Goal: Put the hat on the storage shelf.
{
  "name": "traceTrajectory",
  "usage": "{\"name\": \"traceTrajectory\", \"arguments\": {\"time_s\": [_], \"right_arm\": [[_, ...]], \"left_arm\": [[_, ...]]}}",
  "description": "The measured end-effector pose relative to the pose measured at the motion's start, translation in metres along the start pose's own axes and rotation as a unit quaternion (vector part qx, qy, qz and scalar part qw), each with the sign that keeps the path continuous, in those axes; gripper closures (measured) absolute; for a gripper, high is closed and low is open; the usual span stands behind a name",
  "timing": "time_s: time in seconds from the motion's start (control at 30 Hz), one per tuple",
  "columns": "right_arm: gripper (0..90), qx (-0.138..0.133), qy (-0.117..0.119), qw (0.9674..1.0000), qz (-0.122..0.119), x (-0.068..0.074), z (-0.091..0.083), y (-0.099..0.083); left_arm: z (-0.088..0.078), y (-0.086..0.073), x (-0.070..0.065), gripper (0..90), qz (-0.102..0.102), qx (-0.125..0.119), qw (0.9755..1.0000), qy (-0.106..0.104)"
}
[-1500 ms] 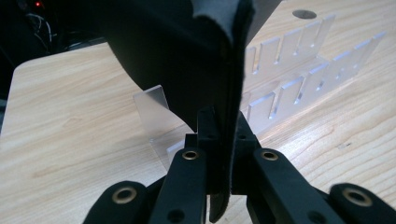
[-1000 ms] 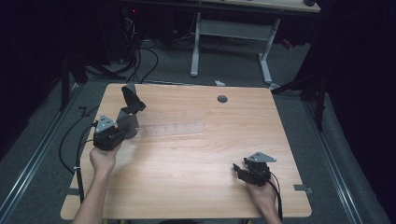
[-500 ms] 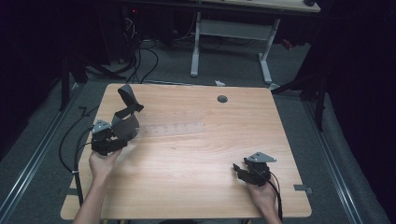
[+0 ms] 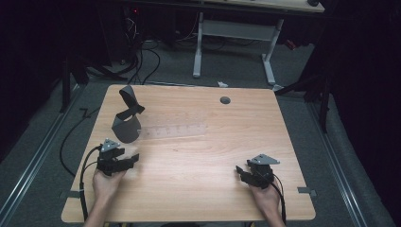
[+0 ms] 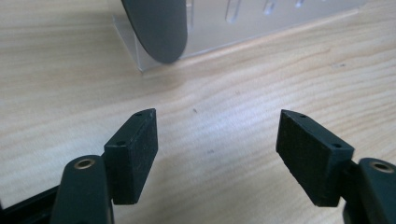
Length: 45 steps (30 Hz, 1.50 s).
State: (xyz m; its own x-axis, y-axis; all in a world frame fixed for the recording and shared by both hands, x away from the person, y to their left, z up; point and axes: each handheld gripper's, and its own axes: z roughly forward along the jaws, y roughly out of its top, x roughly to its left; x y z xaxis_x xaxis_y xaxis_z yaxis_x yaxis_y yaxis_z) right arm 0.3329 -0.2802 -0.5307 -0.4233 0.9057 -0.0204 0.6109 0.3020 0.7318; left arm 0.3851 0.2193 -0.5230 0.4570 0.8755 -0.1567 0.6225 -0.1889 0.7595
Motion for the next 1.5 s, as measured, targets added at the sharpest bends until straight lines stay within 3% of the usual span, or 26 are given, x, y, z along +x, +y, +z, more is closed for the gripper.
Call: {"name": "traceTrajectory", "arguments": {"time_s": [0.43, 1.0, 1.23, 1.5], "right_arm": [[44.6, 0.0, 0.0, 1.0, 0.0, 0.0, 0.0, 0.0], [44.4, 0.0, -0.001, 1.0, 0.0, 0.0, 0.0, 0.0], [44.1, 0.0, -0.001, 1.0, 0.0, 0.0, 0.0, 0.0], [40.7, 0.002, -0.004, 1.0, 0.005, 0.0, 0.001, 0.001]], "left_arm": [[0.002, -0.015, -0.023, 30.1, 0.026, 0.006, 0.9996, -0.002], [0.01, -0.018, -0.048, 30.2, 0.06, 0.013, 0.9981, -0.008], [0.013, -0.018, -0.056, 28.6, 0.087, 0.023, 0.9959, 0.009], [0.013, -0.018, -0.057, 28.2, 0.085, 0.023, 0.9961, 0.012]]}}
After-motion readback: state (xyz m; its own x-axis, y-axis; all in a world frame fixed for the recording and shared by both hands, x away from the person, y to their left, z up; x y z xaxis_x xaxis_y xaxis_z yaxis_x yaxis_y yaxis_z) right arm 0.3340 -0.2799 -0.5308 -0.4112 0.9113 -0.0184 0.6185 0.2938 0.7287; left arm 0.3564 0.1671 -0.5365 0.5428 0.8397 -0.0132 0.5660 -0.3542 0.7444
